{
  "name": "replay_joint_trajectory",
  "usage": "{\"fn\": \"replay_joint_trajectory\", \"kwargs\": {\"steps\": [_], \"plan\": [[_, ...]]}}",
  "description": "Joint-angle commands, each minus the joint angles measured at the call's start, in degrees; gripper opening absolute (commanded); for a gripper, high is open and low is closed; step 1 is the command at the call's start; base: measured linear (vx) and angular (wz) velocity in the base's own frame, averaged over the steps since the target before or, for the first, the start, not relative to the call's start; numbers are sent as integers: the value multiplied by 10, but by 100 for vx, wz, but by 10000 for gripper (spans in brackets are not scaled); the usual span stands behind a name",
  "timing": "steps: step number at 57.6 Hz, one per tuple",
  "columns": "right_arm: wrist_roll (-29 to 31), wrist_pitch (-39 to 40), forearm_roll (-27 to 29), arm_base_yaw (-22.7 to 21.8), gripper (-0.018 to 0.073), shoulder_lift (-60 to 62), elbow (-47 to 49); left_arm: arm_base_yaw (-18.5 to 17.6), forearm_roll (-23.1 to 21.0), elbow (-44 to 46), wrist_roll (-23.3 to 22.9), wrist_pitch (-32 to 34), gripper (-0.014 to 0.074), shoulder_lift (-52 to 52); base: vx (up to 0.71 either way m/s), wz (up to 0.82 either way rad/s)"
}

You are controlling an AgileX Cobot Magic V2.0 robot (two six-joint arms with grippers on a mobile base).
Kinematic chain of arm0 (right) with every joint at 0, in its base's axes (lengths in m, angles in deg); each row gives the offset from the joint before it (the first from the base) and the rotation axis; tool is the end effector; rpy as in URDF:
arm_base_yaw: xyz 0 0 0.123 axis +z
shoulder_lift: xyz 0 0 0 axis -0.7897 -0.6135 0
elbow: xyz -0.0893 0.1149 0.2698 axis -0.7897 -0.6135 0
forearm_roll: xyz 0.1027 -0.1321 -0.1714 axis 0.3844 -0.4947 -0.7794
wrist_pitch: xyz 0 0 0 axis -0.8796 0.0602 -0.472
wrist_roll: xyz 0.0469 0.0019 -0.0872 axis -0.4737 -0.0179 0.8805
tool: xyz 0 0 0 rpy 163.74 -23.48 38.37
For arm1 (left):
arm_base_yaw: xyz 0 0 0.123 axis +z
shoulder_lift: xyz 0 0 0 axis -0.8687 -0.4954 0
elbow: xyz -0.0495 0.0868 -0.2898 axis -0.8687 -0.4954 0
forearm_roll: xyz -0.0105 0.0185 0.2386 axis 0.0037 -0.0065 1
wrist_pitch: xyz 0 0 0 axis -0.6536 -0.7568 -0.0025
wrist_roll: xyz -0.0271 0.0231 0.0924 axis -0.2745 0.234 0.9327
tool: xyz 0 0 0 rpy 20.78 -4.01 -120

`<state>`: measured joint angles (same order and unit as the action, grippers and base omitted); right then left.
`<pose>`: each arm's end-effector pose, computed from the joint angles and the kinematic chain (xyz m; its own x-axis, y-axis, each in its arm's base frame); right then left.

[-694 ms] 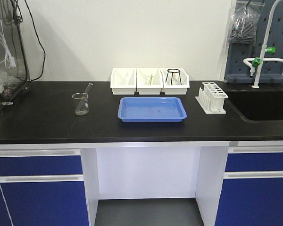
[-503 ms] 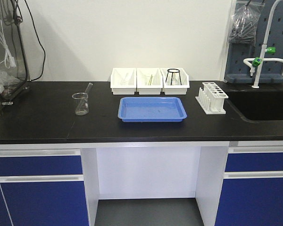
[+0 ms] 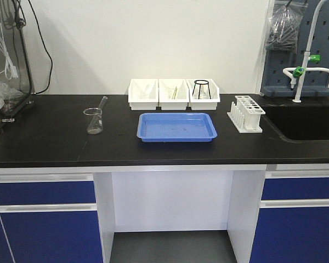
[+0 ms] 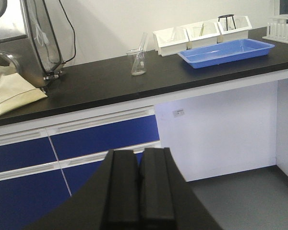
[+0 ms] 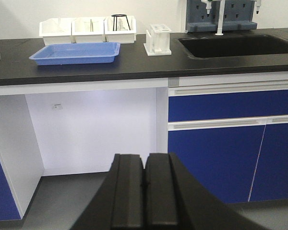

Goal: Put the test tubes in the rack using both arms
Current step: 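Drive the base toward the white bins on the bench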

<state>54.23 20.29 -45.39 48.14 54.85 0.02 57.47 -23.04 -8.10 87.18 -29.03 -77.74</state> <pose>0.0304 -0.0010 0.1858 -0.1164 0.0263 -0.9929 0.0612 0.9979 0.0193 0.0307 -0.0023 0.1911 -0.0596 0.0943 -0.9938 0.0633 0.9939 0.0906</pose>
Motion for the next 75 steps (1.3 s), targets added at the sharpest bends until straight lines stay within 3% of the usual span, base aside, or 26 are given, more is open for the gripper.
{"fn": "replay_joint_trajectory", "kwargs": {"steps": [1, 36, 75], "plan": [[4, 49, -1, -1, -8, 6, -6, 1, -6, -16, -4, 47, -20, -1, 1, 0], [4, 49, -1, -1, -8, 6, -6, 1, -6, -16, -4, 47, -20, -1, 12, 0], [4, 49, -1, -1, -8, 6, -6, 1, -6, -16, -4, 47, -20, -1, 36, 2]]}}
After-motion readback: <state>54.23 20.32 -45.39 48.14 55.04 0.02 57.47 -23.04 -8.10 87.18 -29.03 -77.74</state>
